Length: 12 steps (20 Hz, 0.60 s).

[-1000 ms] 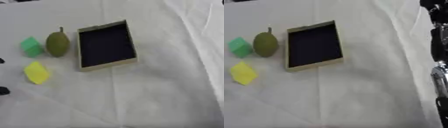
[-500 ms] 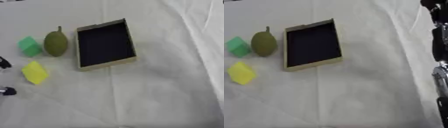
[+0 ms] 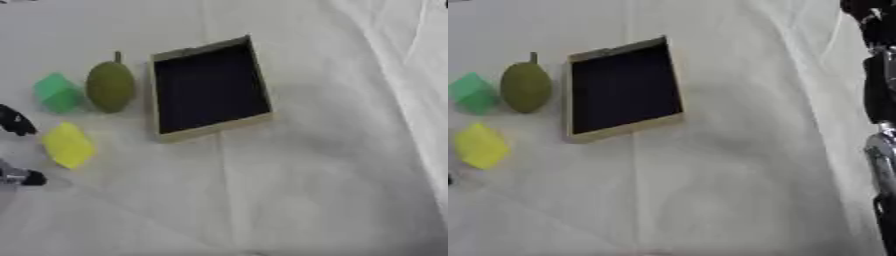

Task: Pick up objects on the table and place them in the box.

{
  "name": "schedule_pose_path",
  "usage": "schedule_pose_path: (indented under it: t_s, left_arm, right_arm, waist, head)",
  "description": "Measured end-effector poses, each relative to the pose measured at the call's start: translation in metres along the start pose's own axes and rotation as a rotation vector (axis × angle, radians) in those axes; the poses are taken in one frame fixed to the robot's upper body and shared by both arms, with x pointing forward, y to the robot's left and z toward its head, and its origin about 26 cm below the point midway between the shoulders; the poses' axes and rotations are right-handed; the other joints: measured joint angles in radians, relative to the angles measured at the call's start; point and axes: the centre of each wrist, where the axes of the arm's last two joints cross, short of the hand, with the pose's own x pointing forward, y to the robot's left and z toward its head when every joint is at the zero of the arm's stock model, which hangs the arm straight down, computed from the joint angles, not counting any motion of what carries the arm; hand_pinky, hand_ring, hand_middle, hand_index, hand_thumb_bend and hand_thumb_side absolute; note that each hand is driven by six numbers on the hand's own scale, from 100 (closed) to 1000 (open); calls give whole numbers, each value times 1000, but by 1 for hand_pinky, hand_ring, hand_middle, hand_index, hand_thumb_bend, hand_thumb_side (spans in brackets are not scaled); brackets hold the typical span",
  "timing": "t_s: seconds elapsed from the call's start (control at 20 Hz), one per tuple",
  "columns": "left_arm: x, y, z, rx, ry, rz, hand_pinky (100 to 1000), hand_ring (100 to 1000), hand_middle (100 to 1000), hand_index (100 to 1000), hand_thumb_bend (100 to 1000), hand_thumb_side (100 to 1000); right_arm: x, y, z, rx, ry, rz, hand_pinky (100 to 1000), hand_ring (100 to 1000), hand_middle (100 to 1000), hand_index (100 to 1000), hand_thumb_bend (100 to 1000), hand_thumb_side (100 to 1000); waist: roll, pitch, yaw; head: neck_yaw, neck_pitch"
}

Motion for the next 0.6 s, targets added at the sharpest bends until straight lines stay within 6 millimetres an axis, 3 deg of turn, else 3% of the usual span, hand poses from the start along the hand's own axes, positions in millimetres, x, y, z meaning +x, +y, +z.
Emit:
schedule_pose_path:
  t_s: [0.6]
  left_arm:
    - [14, 4, -18, 12, -4, -17, 901, 778, 638, 728, 644, 490]
  right_arm:
    - [0, 0, -2, 2, 5, -5, 887, 963, 604, 815, 100, 629]
  waist:
    - [16, 8, -4]
  head:
    - [0, -4]
